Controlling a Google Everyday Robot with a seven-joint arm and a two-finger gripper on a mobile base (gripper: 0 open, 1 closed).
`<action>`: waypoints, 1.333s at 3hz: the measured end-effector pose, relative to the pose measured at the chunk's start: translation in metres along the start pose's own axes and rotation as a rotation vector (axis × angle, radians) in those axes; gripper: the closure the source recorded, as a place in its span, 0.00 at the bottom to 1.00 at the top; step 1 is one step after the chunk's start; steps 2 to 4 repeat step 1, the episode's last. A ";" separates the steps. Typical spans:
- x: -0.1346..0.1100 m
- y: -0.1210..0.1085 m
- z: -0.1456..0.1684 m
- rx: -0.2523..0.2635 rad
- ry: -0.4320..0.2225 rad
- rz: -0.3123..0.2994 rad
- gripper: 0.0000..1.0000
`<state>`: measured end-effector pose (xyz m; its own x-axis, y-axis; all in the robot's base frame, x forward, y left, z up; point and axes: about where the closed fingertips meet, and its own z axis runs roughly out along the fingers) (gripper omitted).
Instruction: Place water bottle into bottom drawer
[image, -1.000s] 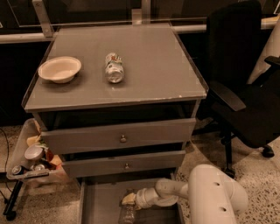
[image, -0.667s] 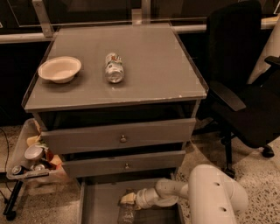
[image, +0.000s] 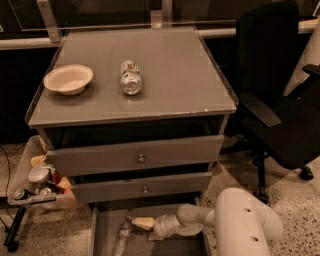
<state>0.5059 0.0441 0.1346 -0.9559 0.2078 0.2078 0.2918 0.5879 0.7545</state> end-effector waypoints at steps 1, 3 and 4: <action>0.000 0.000 0.000 0.000 0.000 0.000 0.00; 0.000 0.000 0.000 0.000 0.000 0.000 0.00; 0.000 0.000 0.000 0.000 0.000 0.000 0.00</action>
Offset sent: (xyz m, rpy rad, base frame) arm 0.0000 0.0000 0.0000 0.0000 0.0000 0.0000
